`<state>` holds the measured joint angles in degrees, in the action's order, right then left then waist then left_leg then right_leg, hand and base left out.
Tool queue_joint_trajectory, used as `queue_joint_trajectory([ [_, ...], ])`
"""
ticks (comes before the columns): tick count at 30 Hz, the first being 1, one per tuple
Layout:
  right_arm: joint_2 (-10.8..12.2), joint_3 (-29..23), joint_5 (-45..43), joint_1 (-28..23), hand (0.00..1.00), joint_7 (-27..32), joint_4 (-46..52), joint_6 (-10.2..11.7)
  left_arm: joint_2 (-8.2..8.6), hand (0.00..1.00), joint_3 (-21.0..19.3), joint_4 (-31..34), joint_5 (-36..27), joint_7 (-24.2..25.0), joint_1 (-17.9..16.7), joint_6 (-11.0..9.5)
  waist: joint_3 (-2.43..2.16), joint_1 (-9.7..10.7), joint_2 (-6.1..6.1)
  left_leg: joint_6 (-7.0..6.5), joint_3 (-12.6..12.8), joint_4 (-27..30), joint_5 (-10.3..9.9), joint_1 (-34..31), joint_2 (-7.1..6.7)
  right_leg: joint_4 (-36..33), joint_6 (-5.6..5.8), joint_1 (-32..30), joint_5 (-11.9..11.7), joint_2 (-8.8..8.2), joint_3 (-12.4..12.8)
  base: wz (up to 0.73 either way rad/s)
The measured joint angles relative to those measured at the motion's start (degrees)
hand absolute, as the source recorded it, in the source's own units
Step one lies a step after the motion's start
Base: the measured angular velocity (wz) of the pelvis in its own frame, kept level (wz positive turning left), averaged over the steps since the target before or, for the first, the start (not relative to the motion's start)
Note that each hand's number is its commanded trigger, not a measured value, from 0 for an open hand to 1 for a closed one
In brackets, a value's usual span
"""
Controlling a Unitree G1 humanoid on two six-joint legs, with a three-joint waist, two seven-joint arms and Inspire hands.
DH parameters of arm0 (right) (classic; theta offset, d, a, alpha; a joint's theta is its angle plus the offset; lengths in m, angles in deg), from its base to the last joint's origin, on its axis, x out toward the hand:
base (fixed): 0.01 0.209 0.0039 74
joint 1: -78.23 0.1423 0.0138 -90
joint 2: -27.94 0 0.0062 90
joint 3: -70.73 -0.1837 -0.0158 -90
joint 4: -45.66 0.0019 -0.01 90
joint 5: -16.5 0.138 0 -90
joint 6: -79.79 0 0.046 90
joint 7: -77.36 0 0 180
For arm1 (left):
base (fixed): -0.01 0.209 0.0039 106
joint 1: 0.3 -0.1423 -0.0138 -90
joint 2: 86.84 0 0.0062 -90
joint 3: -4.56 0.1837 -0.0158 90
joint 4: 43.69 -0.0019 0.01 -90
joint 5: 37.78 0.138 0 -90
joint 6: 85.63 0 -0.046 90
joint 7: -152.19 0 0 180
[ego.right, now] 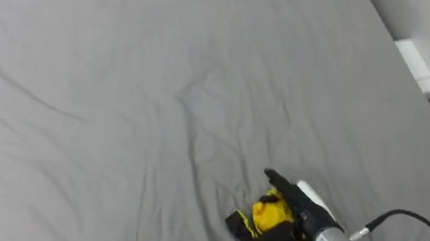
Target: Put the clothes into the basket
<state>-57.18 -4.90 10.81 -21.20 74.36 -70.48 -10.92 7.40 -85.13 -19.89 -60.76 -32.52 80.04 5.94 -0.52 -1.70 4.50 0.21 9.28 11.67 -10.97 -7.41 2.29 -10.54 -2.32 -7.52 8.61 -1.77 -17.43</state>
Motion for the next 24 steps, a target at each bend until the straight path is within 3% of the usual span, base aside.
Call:
queue_joint_trajectory([
  [1,-0.02,-0.44,-1.51,0.01,1.0,-0.32,-0.82,-0.1,-0.1,0.0,0.05,0.22,0.0,-0.21,0.08,0.25,0.09,0.04,0.16,0.0,0.0,0.0,0.0,-0.03,-0.02,0.03,0.01,0.0,0.0,0.0,0.08,0.0],
  [9,-1.62,-2.15,-10.05,-0.7,1.0,0.78,-6.57,-0.09,-0.63,0.0,0.61,0.82,-0.02,0.5,0.26,1.77,0.33,-0.25,-0.15,0.0,-0.07,0.07,-0.01,-1.24,-0.01,0.53,0.08,-0.78,-0.04,0.12,0.04,0.02],
  [17,-2.26,-2.11,-15.17,0.03,1.0,1.51,-9.03,-3.09,-0.76,0.0,2.18,2.01,0.05,0.77,-0.1,3.31,0.81,-0.4,-1.88,0.0,0.0,0.04,0.0,-2.23,0.05,0.72,0.08,-1.68,-0.04,0.19,0.1,0.04],
  [24,-4.74,-2.16,-14.89,2.61,1.0,1.08,-6.8,-3.87,-0.88,0.0,0.94,2.27,0.09,1.61,0.09,3.09,0.74,-0.19,-1.32,-0.01,-0.03,-1.3,0.01,1.18,0.0,0.74,0.11,1.04,-0.05,0.17,0.16,-0.02],
])
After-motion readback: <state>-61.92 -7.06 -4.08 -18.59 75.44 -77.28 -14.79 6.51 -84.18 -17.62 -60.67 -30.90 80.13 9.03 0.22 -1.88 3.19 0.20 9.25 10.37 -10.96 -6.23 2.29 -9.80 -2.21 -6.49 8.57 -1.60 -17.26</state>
